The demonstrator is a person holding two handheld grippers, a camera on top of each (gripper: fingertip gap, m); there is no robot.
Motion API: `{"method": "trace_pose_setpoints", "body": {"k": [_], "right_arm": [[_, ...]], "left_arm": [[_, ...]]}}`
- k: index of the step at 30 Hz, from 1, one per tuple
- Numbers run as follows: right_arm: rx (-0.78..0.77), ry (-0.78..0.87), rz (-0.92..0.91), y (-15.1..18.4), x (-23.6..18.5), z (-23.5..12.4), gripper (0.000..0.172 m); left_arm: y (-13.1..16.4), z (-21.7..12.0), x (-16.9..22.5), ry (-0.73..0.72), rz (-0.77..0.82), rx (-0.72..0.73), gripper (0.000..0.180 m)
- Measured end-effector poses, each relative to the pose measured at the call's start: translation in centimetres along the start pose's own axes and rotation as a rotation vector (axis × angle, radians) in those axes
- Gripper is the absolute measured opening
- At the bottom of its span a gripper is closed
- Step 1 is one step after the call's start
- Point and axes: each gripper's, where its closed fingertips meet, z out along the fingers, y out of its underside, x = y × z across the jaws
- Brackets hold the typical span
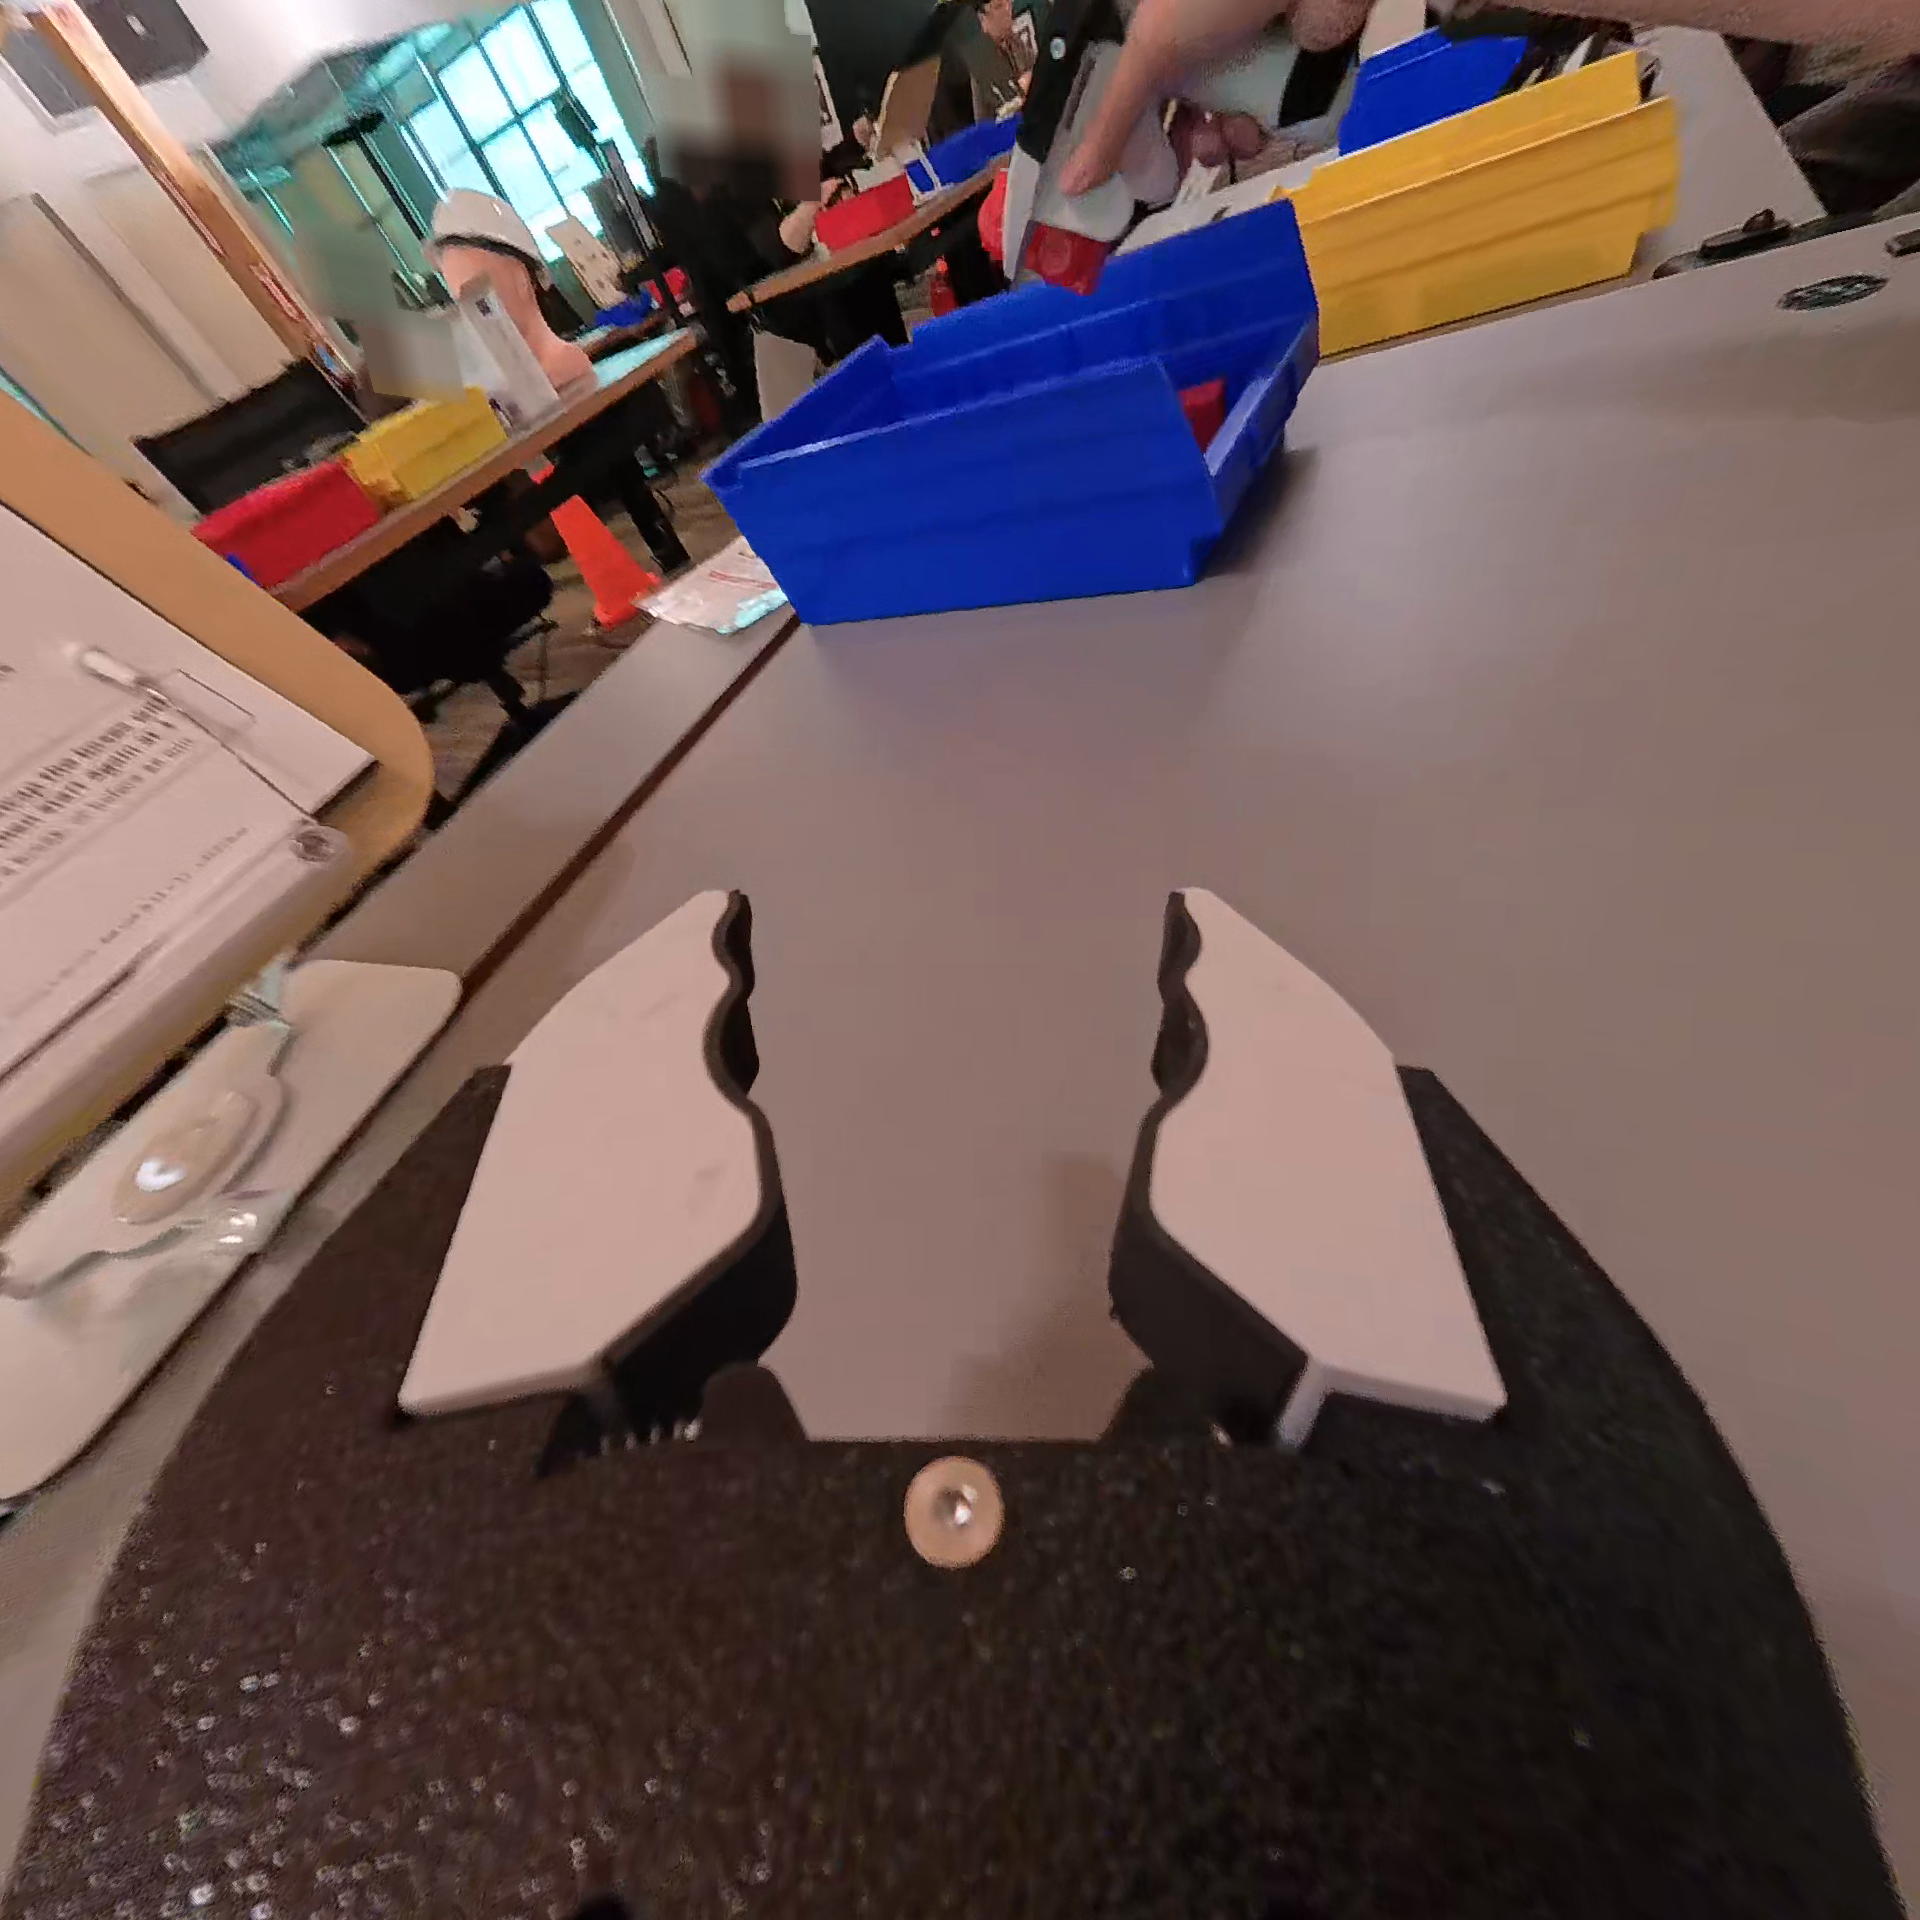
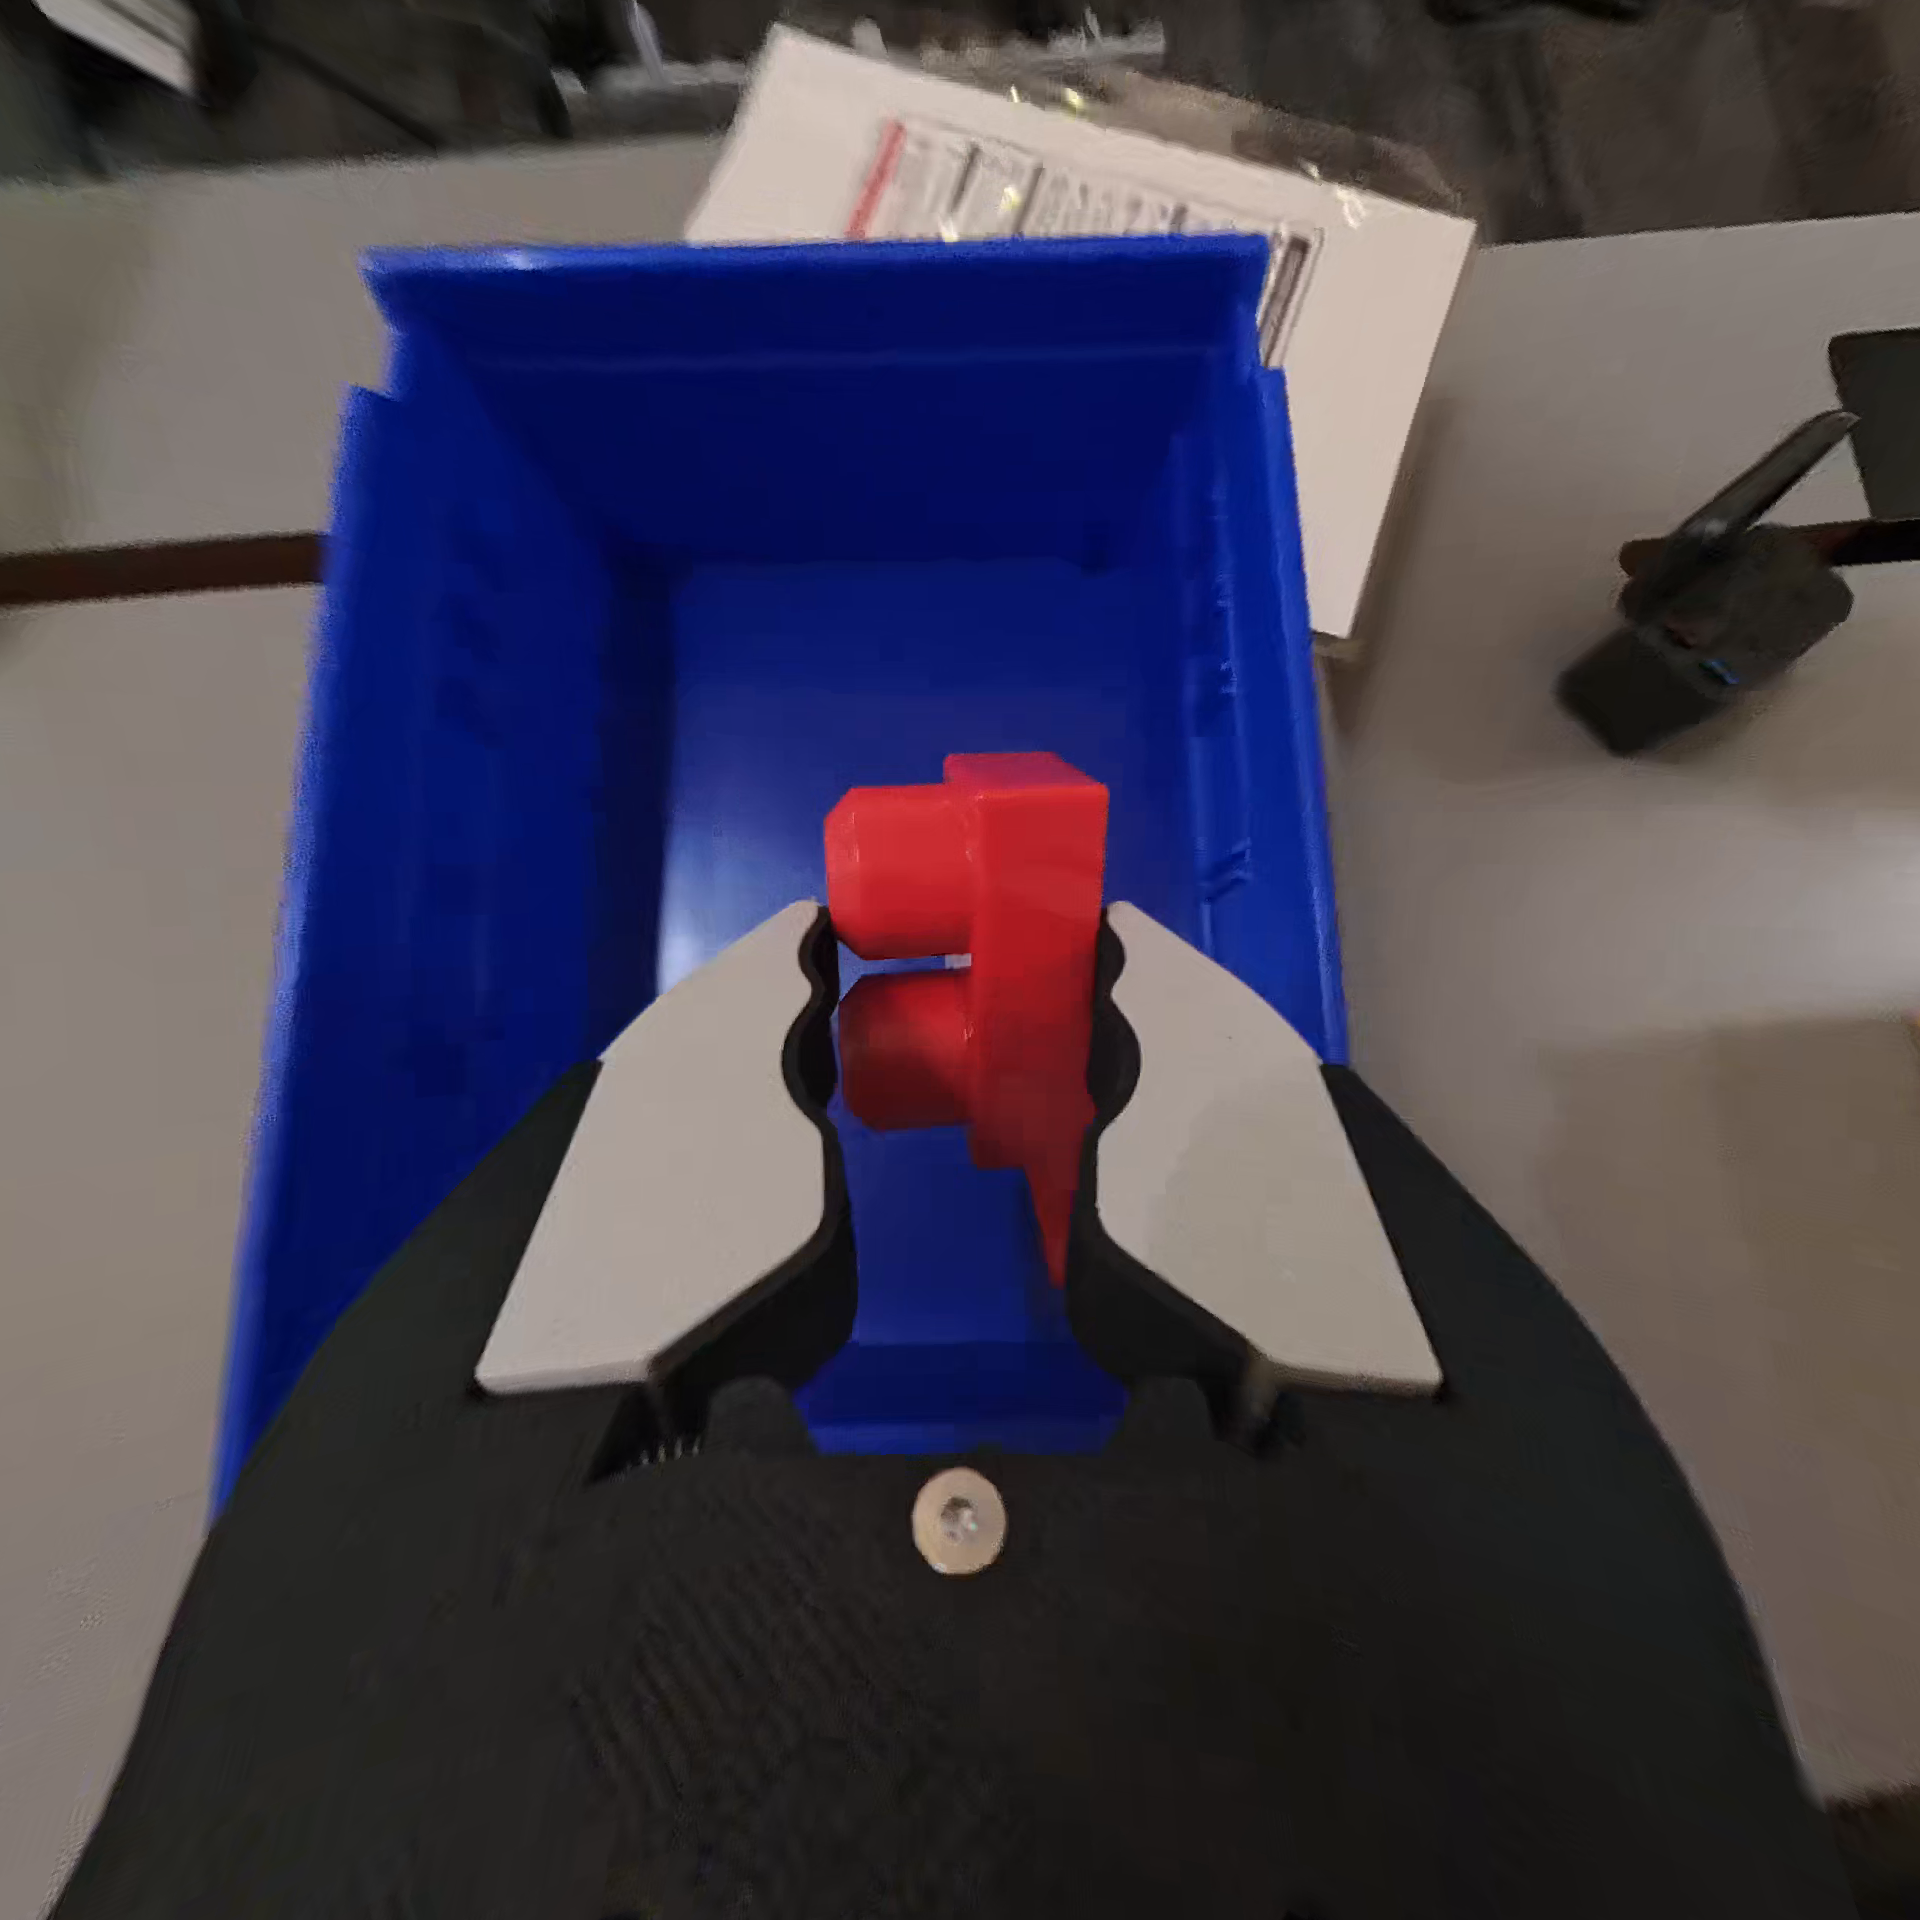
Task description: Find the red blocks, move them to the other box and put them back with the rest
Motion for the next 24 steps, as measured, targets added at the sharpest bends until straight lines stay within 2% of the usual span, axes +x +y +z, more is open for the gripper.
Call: {"method": "trace_pose_setpoints", "body": {"k": [3, 10, 15, 20, 24], "right_arm": [[-0.134, 0.037, -0.031, 0.7, 0.9, 2.7, 0.047], [-0.232, -0.039, 0.017, 2.6, -0.6, 6.7, 0.047], [-0.171, -0.017, 0.010, 1.8, 0.1, 5.9, 0.050], [-0.173, 0.015, -0.035, 1.8, 0.8, 4.6, 0.065], [-0.031, -0.059, -0.065, 0.2, -1.7, 2.2, 0.065]], "left_arm": [[0.6, 0.4, 0.3, 0.009, -0.016, -0.015, 0.074], [1.3, 0.3, 0.2, 0.024, -0.059, -0.024, 0.074], [1.1, 0.3, 0.2, 0.032, -0.095, -0.006, 0.075], [1.1, 0.5, 0.5, 0.040, -0.082, -0.020, 0.076], [0.4, 0.0, 0.0, 0.018, -0.080, 0.007, 0.076]]}}
